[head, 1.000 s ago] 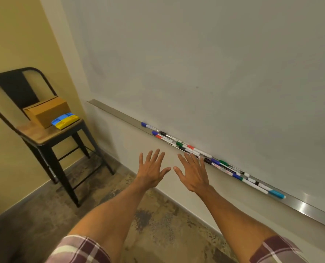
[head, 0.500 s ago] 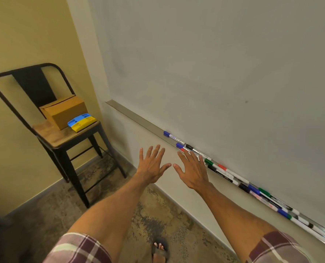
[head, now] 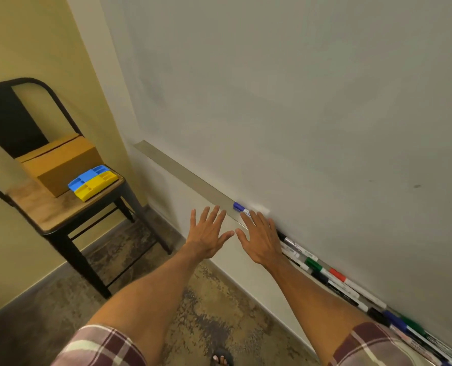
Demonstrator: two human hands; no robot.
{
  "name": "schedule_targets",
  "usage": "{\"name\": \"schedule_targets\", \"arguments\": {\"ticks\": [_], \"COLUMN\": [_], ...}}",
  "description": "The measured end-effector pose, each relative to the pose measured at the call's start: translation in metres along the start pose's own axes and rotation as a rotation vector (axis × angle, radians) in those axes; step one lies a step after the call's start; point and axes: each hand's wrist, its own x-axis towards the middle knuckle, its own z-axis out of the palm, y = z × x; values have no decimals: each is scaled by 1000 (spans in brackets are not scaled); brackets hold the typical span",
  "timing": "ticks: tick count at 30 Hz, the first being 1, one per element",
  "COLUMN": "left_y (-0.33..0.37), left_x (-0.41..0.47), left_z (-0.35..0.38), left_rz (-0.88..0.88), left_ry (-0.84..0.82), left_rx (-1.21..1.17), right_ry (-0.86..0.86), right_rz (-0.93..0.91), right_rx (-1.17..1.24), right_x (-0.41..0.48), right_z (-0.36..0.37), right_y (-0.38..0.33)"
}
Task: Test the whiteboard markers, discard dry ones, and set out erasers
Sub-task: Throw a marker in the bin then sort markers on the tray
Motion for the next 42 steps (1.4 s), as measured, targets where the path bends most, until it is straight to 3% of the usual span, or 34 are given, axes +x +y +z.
{"name": "schedule_targets", "arguments": {"ticks": [9, 15, 20, 29, 42], "left_y": [-23, -39, -53, -82, -84], "left_x": [50, 75, 91, 110, 116], "left_z": [1, 7, 4, 5, 7], "left_rz": [73, 186, 305, 431, 478], "left_ry": [-36, -78, -81, -103, -116], "left_rx": [2, 42, 44, 62, -7], "right_ry": [-31, -11, 2, 48, 53], "right_rz": [72, 186, 164, 354, 506], "right_rx": [-85, -106, -74, -31, 13], "right_x": [35, 47, 58, 85, 101], "right_z": [22, 32, 41, 42, 46], "right_y": [-7, -23, -45, -67, -78]}}
